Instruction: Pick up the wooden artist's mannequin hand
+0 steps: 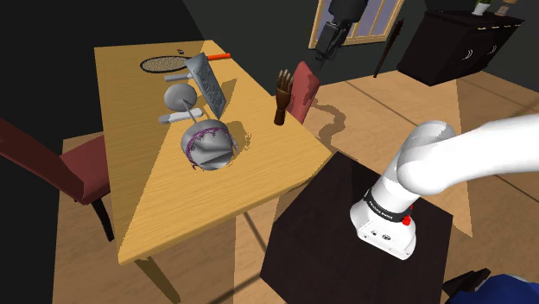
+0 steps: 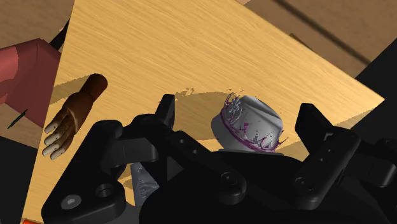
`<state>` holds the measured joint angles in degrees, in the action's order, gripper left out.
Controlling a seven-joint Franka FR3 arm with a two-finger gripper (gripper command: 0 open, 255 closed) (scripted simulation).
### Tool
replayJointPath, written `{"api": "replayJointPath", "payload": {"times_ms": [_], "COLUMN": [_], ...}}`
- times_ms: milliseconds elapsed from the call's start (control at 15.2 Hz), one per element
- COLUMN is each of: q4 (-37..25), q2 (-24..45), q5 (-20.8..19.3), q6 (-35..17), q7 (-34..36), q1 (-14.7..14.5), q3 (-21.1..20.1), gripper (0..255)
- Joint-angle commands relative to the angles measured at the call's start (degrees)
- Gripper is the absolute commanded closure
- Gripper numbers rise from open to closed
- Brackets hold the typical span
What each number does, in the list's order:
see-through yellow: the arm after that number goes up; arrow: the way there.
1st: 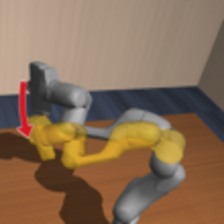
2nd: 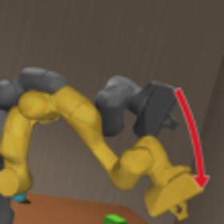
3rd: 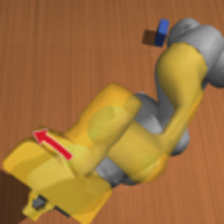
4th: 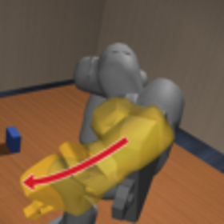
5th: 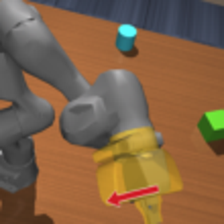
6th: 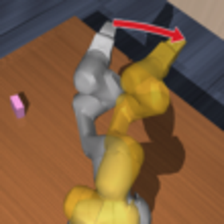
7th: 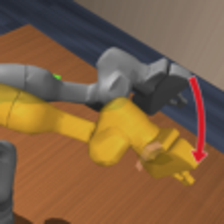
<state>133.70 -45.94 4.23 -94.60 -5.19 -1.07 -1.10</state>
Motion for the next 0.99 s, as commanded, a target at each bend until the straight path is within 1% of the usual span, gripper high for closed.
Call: {"api": "replayJointPath", "payload": {"times_ms": [0, 462, 924], "q4": [0.0, -1.46, -6.2], "q2": [0.0, 11.4, 24.34], "q5": [0.0, -2.07, -2.75], "q6": [0.0, -9.34, -17.01], "q7": [0.0, -2.98, -5.84], "q1": [0.0, 2.33, 4.12], "q3": [0.0, 3.73, 7.4], "gripper": [0, 0, 0]}}
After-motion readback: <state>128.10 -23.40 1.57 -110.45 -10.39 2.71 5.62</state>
